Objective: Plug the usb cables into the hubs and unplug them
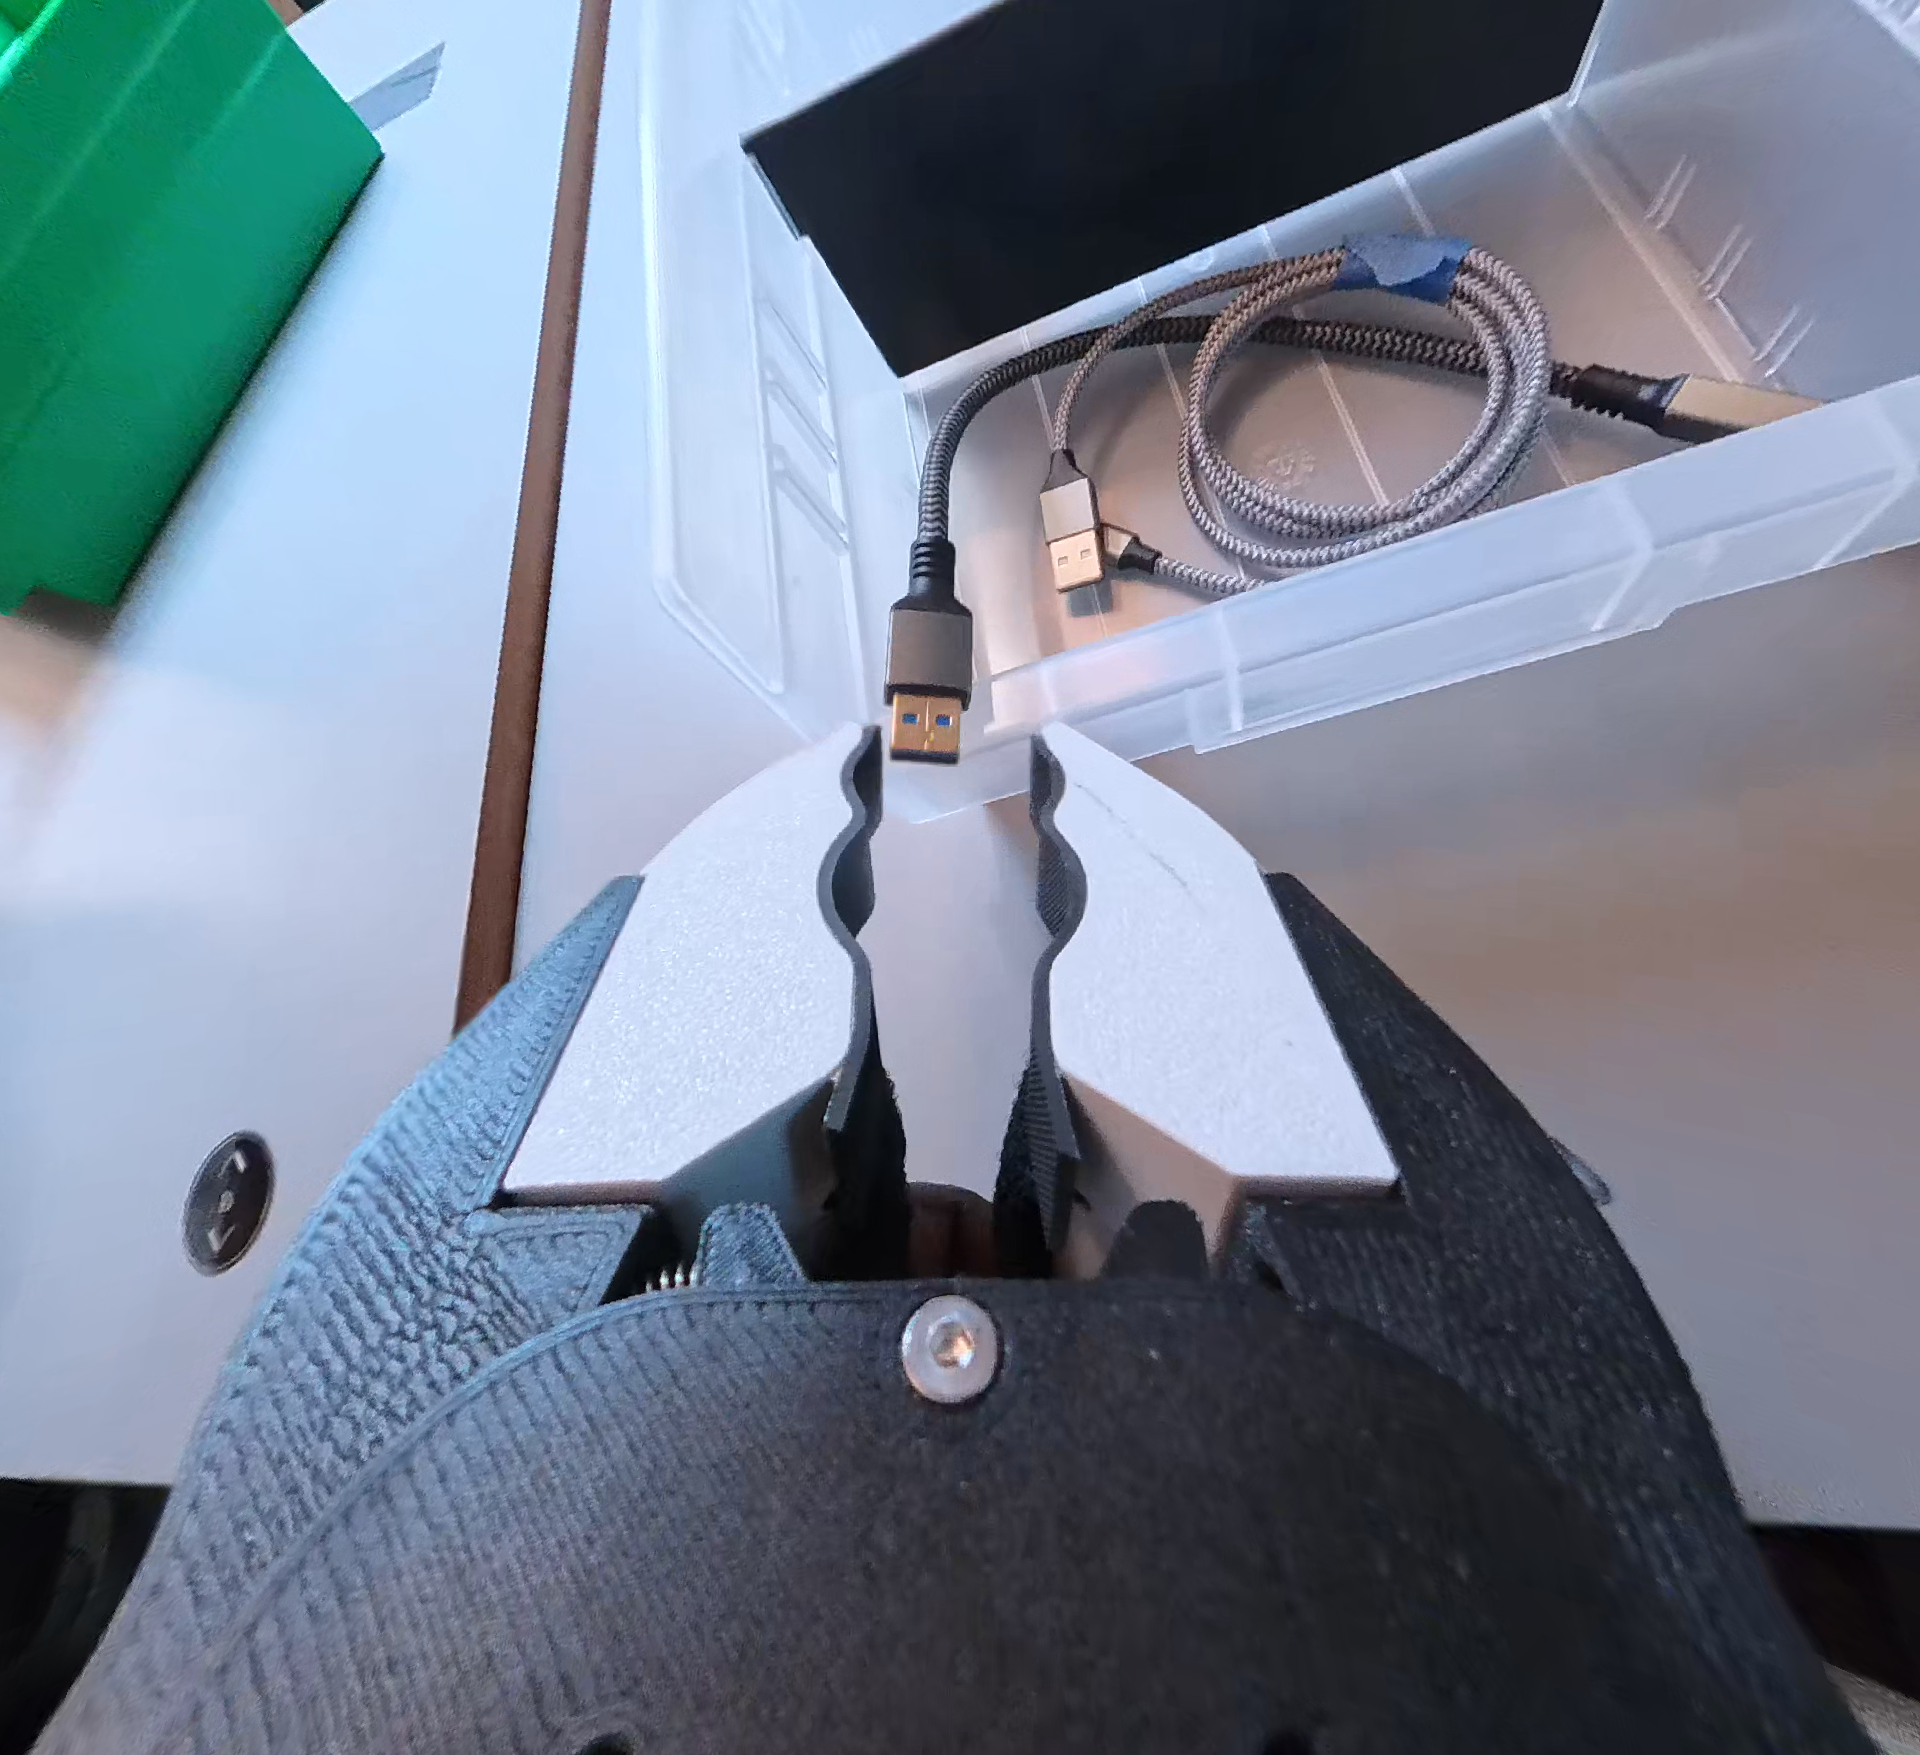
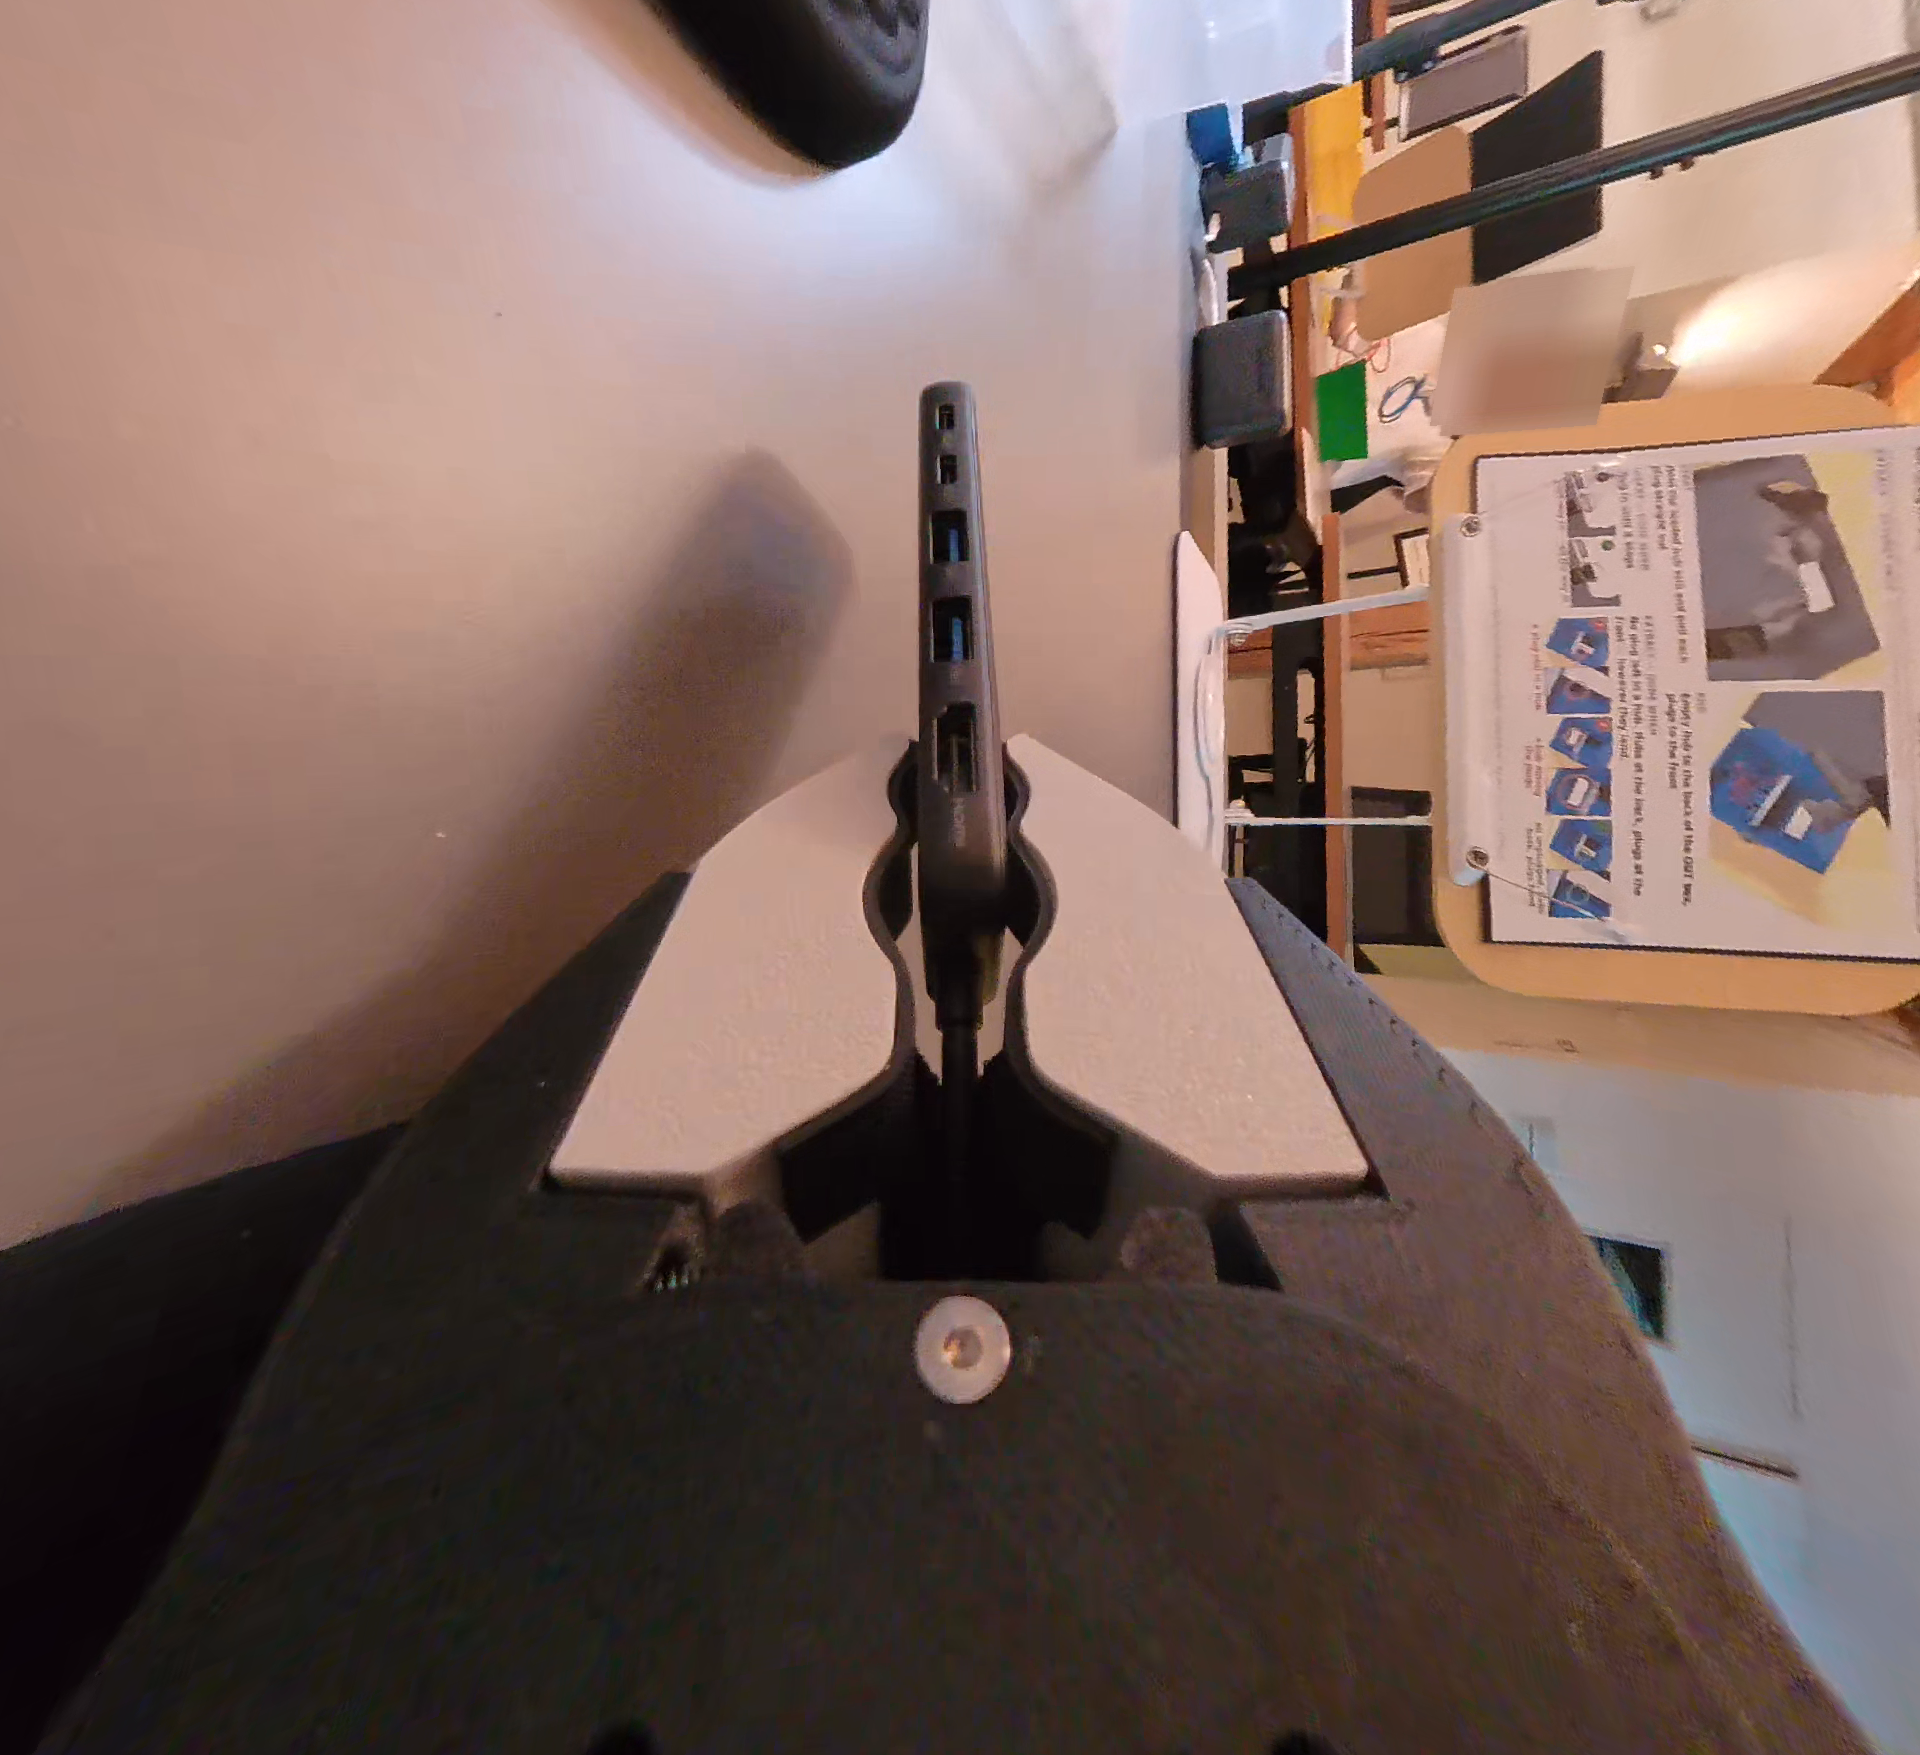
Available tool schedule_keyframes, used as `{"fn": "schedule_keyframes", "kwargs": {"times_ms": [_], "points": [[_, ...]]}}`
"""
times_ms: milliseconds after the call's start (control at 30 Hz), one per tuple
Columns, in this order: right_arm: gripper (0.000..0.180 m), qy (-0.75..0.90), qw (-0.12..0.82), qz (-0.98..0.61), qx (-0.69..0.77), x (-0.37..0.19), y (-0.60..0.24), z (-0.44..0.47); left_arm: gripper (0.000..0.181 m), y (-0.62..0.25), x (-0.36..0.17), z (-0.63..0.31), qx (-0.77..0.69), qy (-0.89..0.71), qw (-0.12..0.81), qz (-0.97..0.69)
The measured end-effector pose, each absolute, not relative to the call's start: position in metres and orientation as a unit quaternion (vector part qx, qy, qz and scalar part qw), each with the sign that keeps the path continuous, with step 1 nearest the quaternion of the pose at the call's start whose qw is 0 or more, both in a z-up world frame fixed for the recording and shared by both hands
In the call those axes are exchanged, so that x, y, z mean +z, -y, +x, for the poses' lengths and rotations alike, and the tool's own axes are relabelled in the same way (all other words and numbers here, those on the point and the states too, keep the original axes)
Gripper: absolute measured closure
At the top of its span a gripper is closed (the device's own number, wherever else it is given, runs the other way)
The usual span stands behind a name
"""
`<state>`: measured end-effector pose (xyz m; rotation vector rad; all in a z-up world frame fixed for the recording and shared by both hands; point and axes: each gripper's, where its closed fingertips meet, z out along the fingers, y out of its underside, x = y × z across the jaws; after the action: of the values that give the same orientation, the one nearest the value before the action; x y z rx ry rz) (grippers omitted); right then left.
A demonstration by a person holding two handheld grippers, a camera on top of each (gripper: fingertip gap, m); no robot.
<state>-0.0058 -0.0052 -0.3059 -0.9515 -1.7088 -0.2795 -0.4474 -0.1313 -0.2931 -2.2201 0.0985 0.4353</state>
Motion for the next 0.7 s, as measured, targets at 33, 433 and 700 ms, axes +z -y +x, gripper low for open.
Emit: {"fn": "schedule_keyframes", "kwargs": {"times_ms": [33,433,700], "points": [[0.167,0.724,0.548,-0.403,-0.114,-0.307,0.006,-0.006,0.152,0.130,-0.293,-0.448,0.173,-0.036,0.431,-0.885],[0.132,0.757,0.494,-0.425,0.053,-0.324,0.039,-0.012,0.168,0.123,-0.264,-0.441,0.169,-0.038,0.505,-0.845],[0.119,0.730,0.519,-0.434,0.103,-0.307,0.044,-0.010,0.168,0.109,-0.153,-0.407,0.240,-0.045,0.721,-0.648]]}}
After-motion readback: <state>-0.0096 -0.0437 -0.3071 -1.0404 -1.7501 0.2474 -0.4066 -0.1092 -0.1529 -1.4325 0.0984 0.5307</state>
